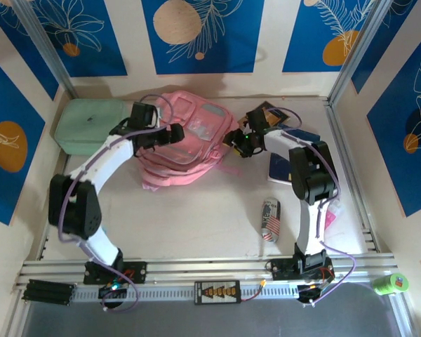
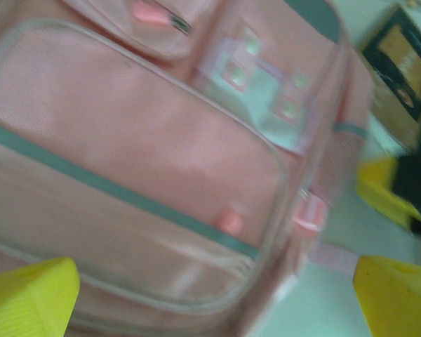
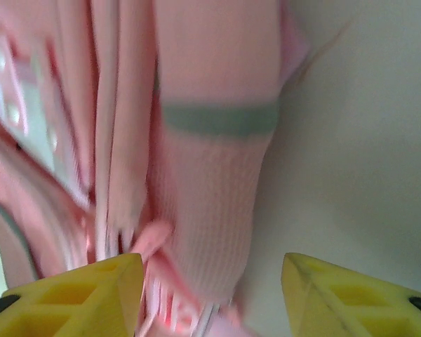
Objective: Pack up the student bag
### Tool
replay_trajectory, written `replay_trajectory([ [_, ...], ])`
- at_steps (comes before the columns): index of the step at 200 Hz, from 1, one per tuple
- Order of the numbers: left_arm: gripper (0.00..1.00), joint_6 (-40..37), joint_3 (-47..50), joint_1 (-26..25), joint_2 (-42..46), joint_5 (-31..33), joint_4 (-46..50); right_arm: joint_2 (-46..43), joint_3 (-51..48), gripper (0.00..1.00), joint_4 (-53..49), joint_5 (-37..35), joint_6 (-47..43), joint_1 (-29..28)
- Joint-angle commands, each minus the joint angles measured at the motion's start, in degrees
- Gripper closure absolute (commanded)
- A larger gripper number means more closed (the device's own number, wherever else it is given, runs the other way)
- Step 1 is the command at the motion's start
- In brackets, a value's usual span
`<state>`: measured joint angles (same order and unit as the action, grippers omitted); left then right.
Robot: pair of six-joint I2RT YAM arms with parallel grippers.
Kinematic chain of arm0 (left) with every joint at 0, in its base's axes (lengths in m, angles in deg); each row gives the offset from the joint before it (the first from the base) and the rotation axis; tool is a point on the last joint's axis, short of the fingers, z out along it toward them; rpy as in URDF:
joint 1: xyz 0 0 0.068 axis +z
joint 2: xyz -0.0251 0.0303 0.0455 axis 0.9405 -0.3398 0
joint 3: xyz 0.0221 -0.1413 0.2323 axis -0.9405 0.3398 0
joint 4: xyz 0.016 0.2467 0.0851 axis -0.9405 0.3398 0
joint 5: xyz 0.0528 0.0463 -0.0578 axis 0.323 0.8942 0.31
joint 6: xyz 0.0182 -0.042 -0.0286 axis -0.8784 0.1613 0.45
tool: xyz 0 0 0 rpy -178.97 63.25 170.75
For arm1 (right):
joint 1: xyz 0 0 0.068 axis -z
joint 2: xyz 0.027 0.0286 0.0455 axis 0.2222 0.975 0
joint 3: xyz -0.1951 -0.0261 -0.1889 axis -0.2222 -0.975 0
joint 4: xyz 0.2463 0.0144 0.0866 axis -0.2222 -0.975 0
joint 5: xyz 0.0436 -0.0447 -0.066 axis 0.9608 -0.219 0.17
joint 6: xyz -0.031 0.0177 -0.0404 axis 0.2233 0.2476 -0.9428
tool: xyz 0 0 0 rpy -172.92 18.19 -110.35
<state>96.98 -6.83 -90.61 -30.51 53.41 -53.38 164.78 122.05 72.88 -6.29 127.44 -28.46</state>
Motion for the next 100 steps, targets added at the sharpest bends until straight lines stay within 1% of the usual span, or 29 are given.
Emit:
replay_trajectory([
  [1, 0.0, 5.7, 6.9, -4.3, 3.6, 2.6, 4.0, 3.8, 5.7, 0.48, -3.2, -0.1, -2.6, 1.4],
  [13, 0.0, 9.0, 10.7, -5.0, 5.2, 0.1, 0.8, 5.9, 8.6, 0.52, -5.0, 0.3, -3.4, 1.5],
  [33, 0.0, 13.4, 15.4, -6.0, 6.4, -3.2, -5.0, 8.4, 11.4, 0.54, -6.0, 1.2, -3.6, 1.5],
  [61, 0.0, 20.1, 17.6, -7.3, 6.0, -4.3, -6.7, 9.5, 12.2, 0.54, -5.3, 3.8, -3.6, 1.3],
  [80, 0.0, 22.8, 18.7, -8.9, 5.5, -4.3, -8.4, 9.6, 12.0, 0.54, -4.4, 6.4, -3.7, 1.2],
  [88, 0.0, 23.3, 19.0, -9.3, 5.0, -4.0, -9.0, 9.8, 11.9, 0.54, -4.3, 7.1, -3.8, 1.1],
  [100, 0.0, 24.3, 19.1, -9.4, 3.8, -3.5, -8.7, 9.8, 11.4, 0.58, -4.5, 7.8, -3.8, 1.0],
])
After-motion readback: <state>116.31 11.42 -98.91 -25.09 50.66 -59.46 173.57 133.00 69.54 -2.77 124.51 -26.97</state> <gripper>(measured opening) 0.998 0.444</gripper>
